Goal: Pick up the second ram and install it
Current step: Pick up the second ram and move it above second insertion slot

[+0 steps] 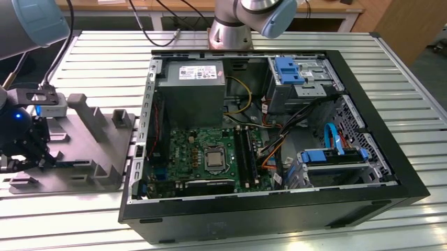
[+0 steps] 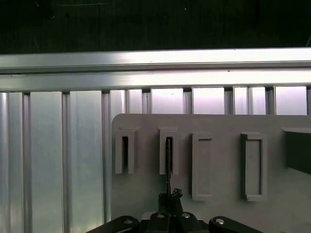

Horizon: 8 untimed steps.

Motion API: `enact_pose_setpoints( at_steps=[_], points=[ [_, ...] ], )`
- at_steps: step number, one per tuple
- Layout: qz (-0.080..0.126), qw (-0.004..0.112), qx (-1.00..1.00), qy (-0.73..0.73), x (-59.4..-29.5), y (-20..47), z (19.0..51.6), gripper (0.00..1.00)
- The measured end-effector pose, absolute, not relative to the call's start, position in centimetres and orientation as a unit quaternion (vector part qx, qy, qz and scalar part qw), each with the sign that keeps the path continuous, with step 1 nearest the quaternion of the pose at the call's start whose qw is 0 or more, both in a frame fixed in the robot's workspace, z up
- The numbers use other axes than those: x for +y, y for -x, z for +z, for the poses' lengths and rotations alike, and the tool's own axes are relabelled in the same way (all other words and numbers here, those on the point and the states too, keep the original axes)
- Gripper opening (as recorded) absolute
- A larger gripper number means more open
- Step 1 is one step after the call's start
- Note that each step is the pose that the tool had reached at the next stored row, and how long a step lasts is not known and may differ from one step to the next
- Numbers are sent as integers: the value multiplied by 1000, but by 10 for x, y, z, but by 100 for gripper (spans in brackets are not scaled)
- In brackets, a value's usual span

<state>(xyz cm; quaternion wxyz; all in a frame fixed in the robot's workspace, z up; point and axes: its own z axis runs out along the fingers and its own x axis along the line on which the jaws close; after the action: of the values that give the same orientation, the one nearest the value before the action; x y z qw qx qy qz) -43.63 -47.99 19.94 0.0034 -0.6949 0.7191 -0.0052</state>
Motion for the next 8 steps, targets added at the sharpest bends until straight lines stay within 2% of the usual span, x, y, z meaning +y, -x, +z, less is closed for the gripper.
enact_pose_setpoints(
  at_steps=[8],
  points=[
    [-4,4,719,695,-483,436,199,11]
  ],
)
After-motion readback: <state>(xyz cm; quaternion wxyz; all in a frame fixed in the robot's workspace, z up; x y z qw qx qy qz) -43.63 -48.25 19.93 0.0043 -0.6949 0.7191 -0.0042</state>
